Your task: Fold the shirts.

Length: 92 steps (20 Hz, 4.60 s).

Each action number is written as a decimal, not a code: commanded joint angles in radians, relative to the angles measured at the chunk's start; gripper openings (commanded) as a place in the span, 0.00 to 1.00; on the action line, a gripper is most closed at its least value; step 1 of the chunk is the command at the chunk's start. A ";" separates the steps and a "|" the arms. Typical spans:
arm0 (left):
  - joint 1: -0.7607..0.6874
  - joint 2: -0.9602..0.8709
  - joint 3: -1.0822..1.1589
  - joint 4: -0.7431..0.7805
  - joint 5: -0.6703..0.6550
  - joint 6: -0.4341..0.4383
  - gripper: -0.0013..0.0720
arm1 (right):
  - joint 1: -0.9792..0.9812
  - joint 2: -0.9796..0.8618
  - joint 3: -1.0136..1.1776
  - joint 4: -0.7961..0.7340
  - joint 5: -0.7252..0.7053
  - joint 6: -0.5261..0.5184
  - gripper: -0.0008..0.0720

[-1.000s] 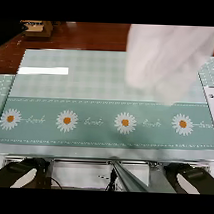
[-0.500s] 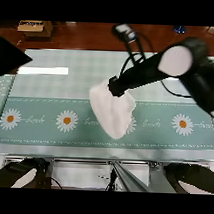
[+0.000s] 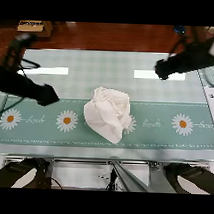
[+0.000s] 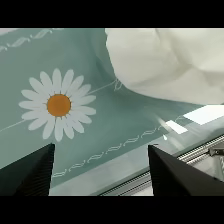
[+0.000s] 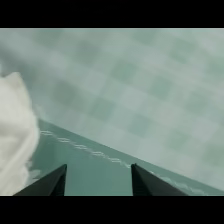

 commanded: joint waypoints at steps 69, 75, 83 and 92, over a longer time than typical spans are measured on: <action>0.338 -0.113 0.900 -0.535 -0.219 -0.017 0.04 | -0.332 0.318 0.223 0.523 0.269 -0.069 0.06; 0.168 -0.105 0.603 -0.534 -0.236 -0.009 0.04 | -0.332 0.221 0.214 0.515 0.471 -0.050 0.06; 0.000 -0.224 0.042 -0.468 0.109 0.135 0.04 | -0.332 -0.144 0.214 0.557 0.472 -0.103 0.06; 0.000 -0.510 -0.041 -0.493 0.272 0.165 0.04 | -0.332 -0.552 0.214 0.560 0.475 -0.133 0.06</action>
